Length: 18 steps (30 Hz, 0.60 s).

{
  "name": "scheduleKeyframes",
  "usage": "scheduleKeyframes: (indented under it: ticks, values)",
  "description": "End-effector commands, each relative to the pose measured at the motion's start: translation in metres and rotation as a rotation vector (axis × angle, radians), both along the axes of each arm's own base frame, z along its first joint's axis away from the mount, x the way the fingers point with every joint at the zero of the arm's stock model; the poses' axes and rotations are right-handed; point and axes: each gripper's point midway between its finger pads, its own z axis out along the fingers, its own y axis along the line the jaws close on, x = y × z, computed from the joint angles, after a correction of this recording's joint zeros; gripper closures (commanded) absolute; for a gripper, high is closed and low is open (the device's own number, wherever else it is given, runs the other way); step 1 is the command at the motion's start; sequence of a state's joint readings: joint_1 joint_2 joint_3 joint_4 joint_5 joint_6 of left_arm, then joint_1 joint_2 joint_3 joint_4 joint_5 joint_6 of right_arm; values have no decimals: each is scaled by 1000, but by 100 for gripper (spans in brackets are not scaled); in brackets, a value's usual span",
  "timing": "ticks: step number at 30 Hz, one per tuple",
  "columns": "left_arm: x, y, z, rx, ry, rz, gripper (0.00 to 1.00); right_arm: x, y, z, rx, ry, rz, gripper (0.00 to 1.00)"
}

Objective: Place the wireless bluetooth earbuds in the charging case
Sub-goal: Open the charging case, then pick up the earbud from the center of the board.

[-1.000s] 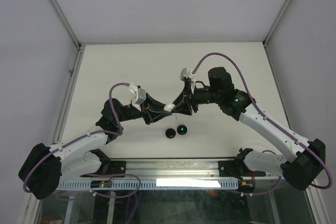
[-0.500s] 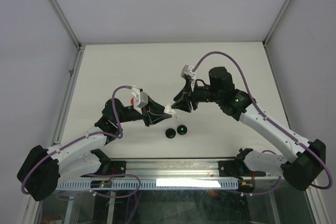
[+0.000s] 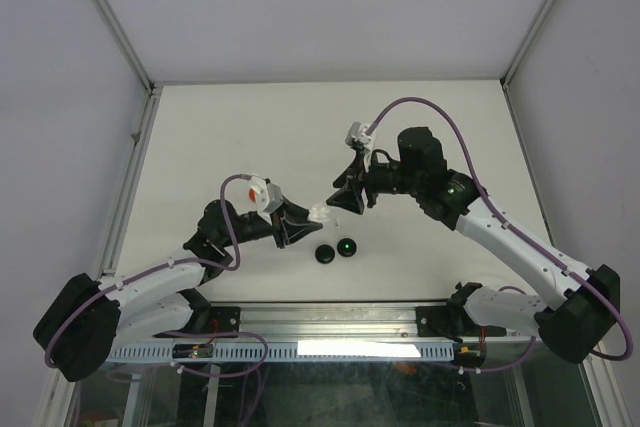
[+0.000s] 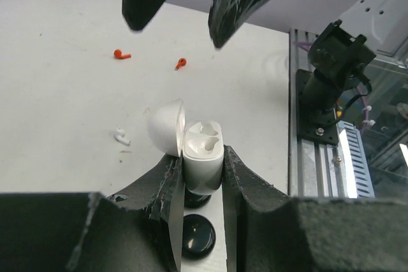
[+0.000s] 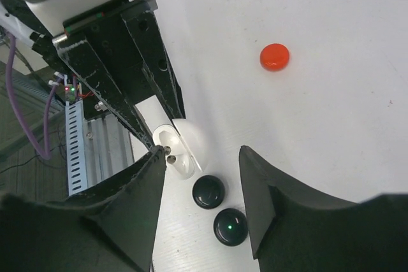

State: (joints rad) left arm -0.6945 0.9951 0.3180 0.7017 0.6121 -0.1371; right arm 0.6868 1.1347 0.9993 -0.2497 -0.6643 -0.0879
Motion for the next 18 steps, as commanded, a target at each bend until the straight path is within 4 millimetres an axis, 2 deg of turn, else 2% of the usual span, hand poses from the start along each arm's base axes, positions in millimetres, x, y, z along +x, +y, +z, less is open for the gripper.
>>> scheduleKeyframes:
  ticks: [1, 5, 9, 18]
  values:
    - [12, 7, -7, -49, -41, 102, 96, 20, -7, 12, -3, -50, -116, 47]
    - [17, 17, -22, -67, -31, 171, 96, 36, -17, -26, -114, 32, -236, 48]
    - [18, 25, -33, -68, -35, 214, 96, 42, -24, -67, -205, 121, -317, 49]
    - [24, 33, -43, -46, -42, 273, 98, 72, -59, -145, -392, 251, -654, 51]
